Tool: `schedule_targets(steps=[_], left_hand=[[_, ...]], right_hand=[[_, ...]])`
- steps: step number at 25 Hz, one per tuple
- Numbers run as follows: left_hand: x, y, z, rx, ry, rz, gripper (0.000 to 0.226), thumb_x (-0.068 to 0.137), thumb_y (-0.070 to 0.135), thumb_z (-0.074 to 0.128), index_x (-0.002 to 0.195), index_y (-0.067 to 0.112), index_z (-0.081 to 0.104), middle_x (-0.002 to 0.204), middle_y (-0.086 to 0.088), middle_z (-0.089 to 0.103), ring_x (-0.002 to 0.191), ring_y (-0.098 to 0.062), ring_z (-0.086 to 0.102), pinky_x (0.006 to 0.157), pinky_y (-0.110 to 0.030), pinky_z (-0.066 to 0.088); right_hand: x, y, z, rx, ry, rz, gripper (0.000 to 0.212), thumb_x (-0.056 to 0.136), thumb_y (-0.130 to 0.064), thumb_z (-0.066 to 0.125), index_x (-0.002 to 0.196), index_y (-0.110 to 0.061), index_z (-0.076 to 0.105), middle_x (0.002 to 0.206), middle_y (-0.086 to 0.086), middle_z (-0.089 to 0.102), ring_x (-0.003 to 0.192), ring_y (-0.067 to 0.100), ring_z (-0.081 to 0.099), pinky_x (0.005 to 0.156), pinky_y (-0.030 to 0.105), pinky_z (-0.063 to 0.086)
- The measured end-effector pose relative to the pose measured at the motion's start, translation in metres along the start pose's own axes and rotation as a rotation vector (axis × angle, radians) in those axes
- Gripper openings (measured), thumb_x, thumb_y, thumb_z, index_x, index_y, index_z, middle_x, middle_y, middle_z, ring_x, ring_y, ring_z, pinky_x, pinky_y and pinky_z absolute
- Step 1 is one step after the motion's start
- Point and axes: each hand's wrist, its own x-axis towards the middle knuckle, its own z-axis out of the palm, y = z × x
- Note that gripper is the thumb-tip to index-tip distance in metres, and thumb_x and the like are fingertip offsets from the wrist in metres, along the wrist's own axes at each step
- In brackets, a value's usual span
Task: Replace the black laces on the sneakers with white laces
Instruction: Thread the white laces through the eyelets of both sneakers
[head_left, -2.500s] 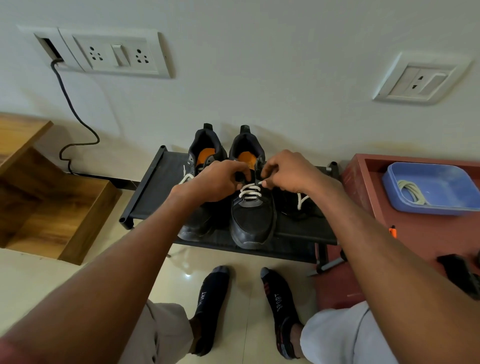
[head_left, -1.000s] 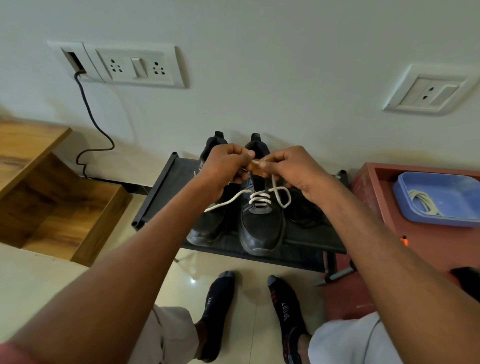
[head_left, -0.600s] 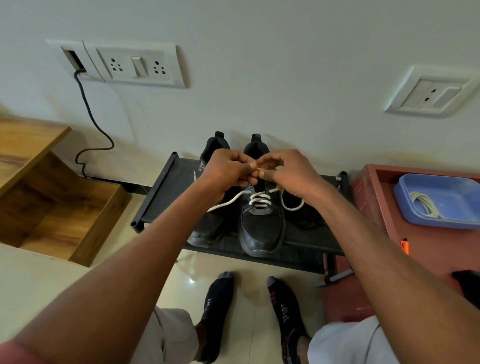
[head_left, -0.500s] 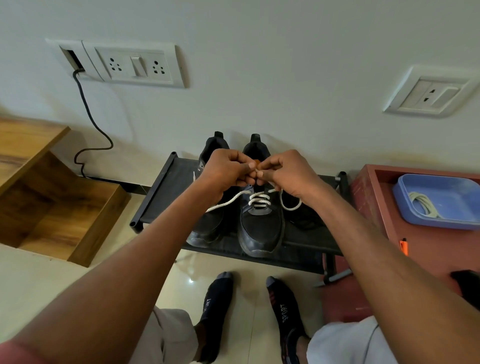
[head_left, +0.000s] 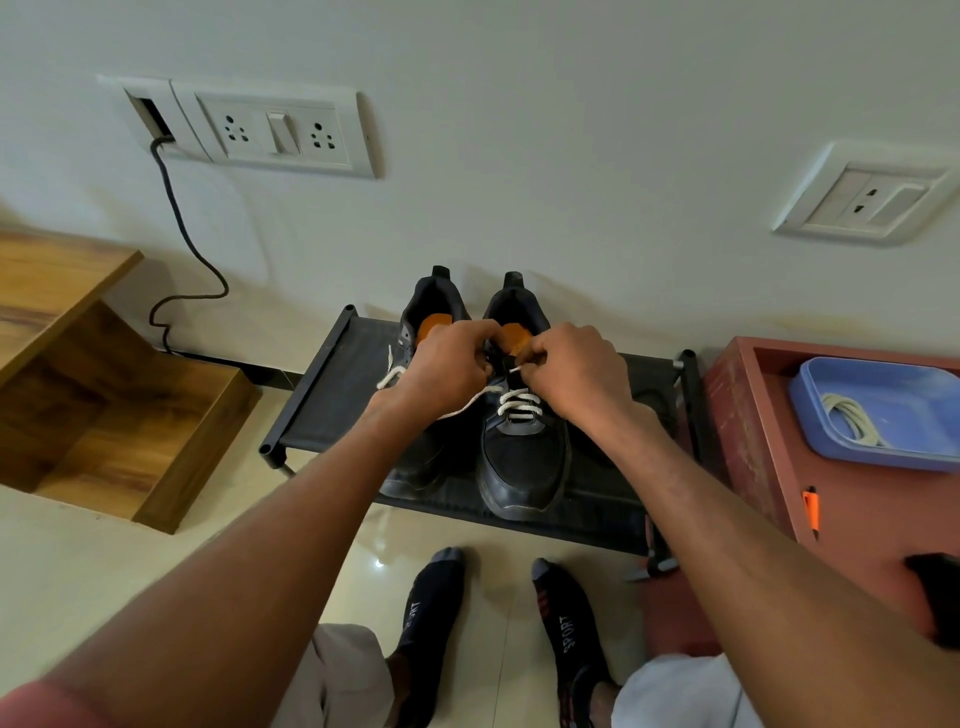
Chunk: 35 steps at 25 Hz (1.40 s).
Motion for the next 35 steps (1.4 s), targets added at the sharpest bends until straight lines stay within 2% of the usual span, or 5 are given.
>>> schedule_targets(steps=[8, 15, 26, 31, 35], left_hand=[[0.001, -0.004, -0.003, -0.082, -0.028, -0.038, 0.04, 0.086, -0.004, 0.066, 0.11, 0.027, 0.074, 0.09, -0.013, 0.072, 0.087, -0.031, 0.068, 0.083, -0.052, 0.058], [0.0, -0.015, -0.002, -0.222, -0.016, -0.123, 0.051, 0.085, 0.0, 0.071, 0.13, 0.016, 0.053, 0.097, -0.005, 0.075, 0.088, -0.014, 0.07, 0.077, -0.028, 0.057], [-0.002, -0.017, 0.0, -0.267, 0.009, -0.157, 0.023, 0.085, -0.003, 0.076, 0.104, 0.011, 0.076, 0.094, -0.003, 0.077, 0.09, -0.015, 0.074, 0.081, -0.024, 0.06], [-0.003, -0.014, 0.0, -0.249, 0.006, -0.158, 0.02, 0.086, 0.0, 0.078, 0.103, 0.011, 0.078, 0.094, -0.001, 0.077, 0.089, -0.013, 0.074, 0.087, -0.029, 0.062], [-0.005, -0.013, 0.0, -0.24, 0.026, -0.15, 0.016, 0.084, 0.008, 0.084, 0.1, 0.011, 0.079, 0.091, 0.001, 0.078, 0.086, -0.01, 0.074, 0.086, -0.029, 0.062]], right_hand=[[0.0, 0.0, 0.014, 0.186, -0.088, 0.105, 0.014, 0.093, -0.028, 0.074, 0.103, -0.033, 0.082, 0.103, -0.005, 0.077, 0.091, 0.02, 0.07, 0.079, 0.036, 0.059], [0.002, 0.003, 0.02, 0.264, -0.111, 0.118, 0.015, 0.094, -0.028, 0.073, 0.104, -0.035, 0.081, 0.109, -0.007, 0.076, 0.095, 0.02, 0.07, 0.084, 0.038, 0.059], [-0.005, -0.005, 0.018, 0.087, 0.002, 0.134, 0.013, 0.098, -0.032, 0.07, 0.105, -0.034, 0.08, 0.106, -0.002, 0.075, 0.096, 0.027, 0.07, 0.071, 0.032, 0.047], [0.004, -0.003, 0.02, 0.334, -0.194, 0.198, 0.017, 0.092, -0.021, 0.073, 0.09, -0.036, 0.081, 0.103, -0.005, 0.076, 0.098, 0.021, 0.07, 0.087, 0.041, 0.059], [0.003, -0.009, 0.014, 0.535, -0.272, 0.283, 0.031, 0.093, -0.006, 0.065, 0.08, -0.033, 0.075, 0.08, -0.005, 0.068, 0.071, 0.012, 0.057, 0.057, 0.026, 0.043]])
